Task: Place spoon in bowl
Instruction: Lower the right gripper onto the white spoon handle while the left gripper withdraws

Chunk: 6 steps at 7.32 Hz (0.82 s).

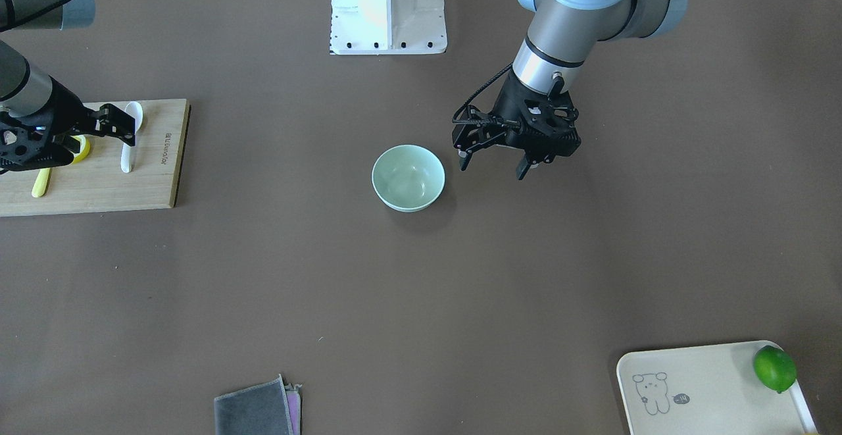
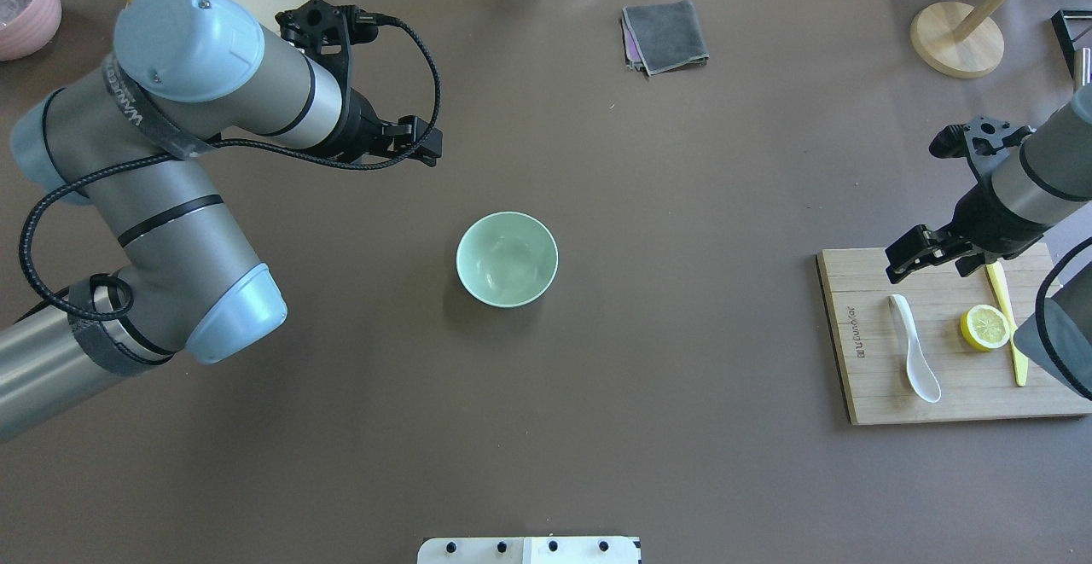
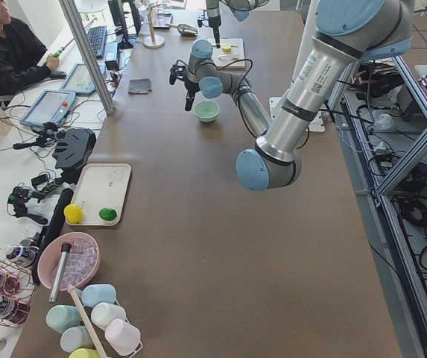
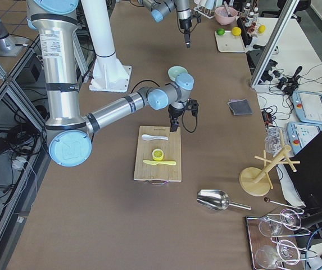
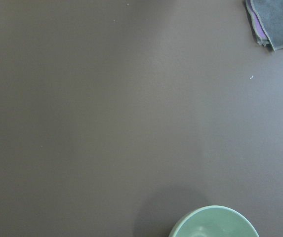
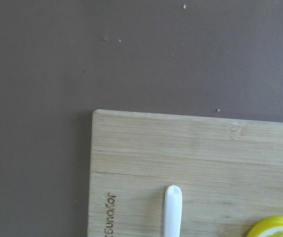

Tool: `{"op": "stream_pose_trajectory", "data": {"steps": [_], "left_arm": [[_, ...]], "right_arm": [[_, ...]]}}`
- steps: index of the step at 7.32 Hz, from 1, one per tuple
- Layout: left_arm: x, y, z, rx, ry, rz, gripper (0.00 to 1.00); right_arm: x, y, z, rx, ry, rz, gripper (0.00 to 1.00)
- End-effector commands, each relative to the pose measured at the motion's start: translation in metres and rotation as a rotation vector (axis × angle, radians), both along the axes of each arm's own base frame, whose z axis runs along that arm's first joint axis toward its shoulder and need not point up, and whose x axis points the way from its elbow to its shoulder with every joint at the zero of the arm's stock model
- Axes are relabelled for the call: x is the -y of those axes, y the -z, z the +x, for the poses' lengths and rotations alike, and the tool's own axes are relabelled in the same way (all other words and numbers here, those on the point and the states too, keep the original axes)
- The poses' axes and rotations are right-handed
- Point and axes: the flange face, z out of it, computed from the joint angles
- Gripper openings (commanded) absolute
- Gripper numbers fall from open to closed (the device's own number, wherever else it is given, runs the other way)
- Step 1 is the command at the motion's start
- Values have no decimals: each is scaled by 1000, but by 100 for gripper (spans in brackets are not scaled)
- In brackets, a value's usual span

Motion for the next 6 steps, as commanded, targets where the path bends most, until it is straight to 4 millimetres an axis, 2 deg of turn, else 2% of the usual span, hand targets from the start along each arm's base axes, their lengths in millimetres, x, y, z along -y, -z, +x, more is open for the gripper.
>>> {"op": "stream_pose_trajectory", "data": {"steps": [1,3,4,6], "left_arm": [[6,-5,-2,18,3,-5,98],[8,-10,0,33,-10,9,98],[8,-9,0,31,-10,10,98],[8,-9,0,31,-10,10,98]], "right_arm": [[-12,-15,-18,-16,-16,3,100],[-10,-40,-30,-4,-1,9,100],[-9,-41,-39,1,1,9,99],[-13,-43,-43,-5,7,8,99]]}}
